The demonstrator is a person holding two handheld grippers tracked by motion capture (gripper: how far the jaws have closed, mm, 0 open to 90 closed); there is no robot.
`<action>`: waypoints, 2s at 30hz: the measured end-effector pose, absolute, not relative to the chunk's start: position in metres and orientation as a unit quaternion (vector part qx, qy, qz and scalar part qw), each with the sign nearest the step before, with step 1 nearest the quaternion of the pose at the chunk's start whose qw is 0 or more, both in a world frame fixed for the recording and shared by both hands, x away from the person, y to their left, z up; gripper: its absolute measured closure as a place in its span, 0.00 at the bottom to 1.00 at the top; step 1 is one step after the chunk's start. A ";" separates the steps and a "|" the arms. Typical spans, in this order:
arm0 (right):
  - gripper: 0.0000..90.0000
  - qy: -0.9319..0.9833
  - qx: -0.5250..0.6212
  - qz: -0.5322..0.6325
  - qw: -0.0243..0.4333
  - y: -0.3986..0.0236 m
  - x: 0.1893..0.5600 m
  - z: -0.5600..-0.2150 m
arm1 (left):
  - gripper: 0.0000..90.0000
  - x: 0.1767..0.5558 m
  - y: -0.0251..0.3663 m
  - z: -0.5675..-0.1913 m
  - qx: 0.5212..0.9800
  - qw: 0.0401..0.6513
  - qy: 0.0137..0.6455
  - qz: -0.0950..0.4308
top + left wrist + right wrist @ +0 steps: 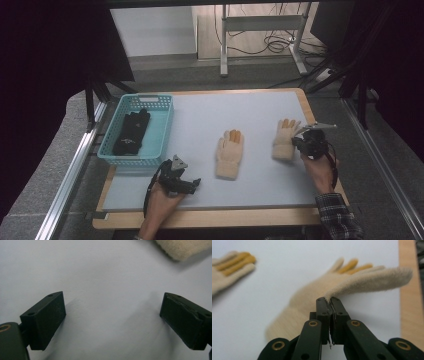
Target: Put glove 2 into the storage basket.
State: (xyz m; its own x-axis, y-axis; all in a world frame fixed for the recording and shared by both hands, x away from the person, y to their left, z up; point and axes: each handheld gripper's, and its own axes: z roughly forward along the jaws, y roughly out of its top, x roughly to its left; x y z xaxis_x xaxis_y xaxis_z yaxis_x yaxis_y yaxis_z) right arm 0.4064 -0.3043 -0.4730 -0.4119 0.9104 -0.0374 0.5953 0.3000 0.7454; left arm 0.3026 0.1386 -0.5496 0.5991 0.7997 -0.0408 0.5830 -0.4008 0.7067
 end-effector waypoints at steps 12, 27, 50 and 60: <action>0.93 0.812 0.431 0.323 0.224 -0.246 0.409 -0.455 | 0.08 0.303 0.139 -0.550 0.823 0.350 0.419 0.154; 0.62 0.826 0.403 0.357 0.167 -0.229 0.426 -0.464 | 0.08 0.302 0.139 -0.549 0.823 0.350 0.419 0.154; 0.64 0.862 0.341 0.344 0.151 -0.248 0.441 -0.516 | 0.08 0.302 0.139 -0.550 0.822 0.351 0.420 0.154; 0.65 0.835 0.372 0.371 0.164 -0.245 0.420 -0.491 | 0.08 0.302 0.139 -0.550 0.822 0.351 0.420 0.154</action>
State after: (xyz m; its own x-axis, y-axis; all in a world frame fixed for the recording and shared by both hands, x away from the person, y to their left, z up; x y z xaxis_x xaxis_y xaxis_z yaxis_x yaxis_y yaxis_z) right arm 0.4200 -0.2446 -0.4908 -0.6688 0.7434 0.0020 0.5002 0.4480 0.7410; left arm 0.3024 0.1385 -0.5496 0.5991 0.7996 -0.0413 0.5829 -0.4002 0.7071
